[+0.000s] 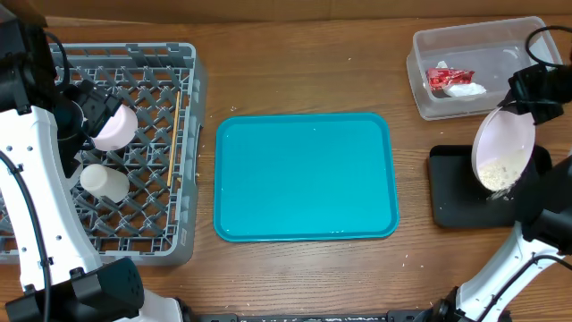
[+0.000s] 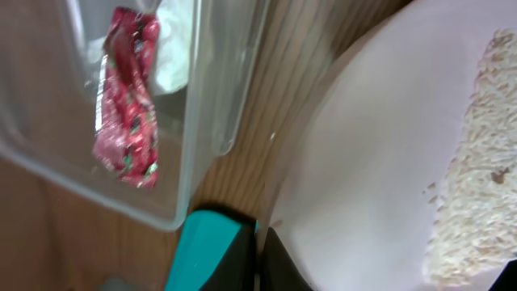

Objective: Sort waste into correct bins and load items into the dishwasher
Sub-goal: 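Tilt the plate over the black tray to pour out the rice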

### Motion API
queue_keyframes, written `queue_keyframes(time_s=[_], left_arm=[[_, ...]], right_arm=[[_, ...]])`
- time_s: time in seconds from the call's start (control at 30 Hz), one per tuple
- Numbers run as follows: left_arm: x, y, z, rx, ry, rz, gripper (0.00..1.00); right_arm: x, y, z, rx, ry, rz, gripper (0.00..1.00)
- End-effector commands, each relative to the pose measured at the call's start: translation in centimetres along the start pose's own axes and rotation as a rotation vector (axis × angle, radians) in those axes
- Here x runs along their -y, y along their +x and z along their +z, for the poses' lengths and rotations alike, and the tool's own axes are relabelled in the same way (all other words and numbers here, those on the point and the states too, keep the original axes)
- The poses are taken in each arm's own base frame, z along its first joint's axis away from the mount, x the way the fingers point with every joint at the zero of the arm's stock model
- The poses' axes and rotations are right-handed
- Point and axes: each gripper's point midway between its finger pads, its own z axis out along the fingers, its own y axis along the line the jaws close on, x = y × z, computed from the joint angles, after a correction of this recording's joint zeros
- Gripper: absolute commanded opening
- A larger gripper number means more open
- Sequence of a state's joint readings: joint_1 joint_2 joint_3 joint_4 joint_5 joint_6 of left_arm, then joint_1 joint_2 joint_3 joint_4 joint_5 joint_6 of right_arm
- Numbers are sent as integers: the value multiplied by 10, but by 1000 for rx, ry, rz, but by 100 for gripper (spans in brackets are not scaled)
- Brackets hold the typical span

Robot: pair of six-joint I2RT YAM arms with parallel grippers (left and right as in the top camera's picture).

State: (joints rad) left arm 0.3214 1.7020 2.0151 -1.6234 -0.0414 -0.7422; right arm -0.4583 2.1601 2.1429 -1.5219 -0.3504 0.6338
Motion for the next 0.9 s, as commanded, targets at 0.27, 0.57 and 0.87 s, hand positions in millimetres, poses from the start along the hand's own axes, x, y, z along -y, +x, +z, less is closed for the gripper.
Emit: queue_keyframes(time_s=[0.27,0.57,0.87], left_arm=[[1,2,-1,2,1,-10,100],[1,2,-1,2,1,-10,100],[1,2,-1,2,1,-10,100]], right_arm=[[13,-7,-15,-171,-277,-69,4],[24,3,-13,-311,-455,-19,4],[26,4,-49,-375,-660,22,4]])
